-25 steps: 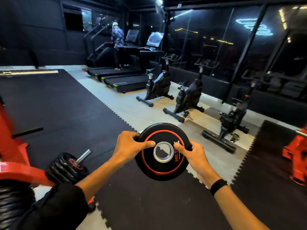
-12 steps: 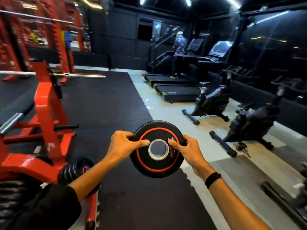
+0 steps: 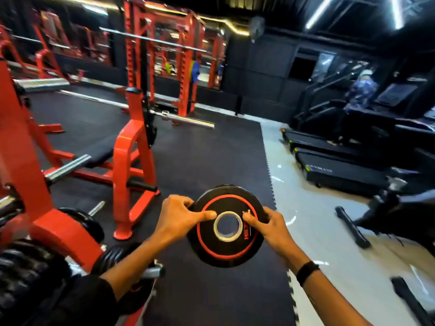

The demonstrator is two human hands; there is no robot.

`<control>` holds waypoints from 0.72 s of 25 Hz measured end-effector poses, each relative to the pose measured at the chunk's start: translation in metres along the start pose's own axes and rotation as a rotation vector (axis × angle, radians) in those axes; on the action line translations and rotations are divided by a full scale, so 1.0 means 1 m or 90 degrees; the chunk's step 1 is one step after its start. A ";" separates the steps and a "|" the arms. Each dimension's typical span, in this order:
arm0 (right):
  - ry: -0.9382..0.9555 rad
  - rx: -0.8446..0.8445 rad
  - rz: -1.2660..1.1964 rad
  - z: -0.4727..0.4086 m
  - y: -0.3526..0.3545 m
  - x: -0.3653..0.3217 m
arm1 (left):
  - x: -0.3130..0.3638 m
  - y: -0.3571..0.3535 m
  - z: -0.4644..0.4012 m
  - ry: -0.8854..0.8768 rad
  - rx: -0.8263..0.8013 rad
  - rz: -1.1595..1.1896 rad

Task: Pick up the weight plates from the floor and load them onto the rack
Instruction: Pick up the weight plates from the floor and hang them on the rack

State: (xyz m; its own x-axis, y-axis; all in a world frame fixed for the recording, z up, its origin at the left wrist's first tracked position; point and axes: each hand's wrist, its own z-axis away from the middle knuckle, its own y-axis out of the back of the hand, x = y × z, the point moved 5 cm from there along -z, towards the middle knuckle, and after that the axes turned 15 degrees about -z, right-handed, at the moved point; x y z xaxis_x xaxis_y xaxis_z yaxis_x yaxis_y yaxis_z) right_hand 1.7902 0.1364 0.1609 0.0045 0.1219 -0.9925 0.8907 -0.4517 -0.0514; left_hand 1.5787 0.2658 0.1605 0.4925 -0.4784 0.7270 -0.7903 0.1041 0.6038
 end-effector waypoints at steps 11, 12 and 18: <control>0.033 -0.271 -0.052 -0.291 0.004 0.005 | 0.002 -0.039 -0.192 0.124 0.212 -0.104; 0.036 -0.305 -0.052 -0.317 0.000 0.005 | 0.001 -0.042 -0.206 0.136 0.238 -0.108; 0.026 -0.479 -0.106 -0.442 -0.062 -0.006 | -0.014 -0.027 -0.269 0.244 0.389 -0.166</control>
State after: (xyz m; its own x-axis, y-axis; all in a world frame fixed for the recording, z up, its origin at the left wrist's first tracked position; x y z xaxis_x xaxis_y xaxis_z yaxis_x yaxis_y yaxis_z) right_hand 1.9354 0.5543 0.2194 -0.1531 0.1749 -0.9726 0.9501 0.2966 -0.0962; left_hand 1.6912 0.5044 0.2218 0.6945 -0.0734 0.7158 -0.6374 -0.5244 0.5646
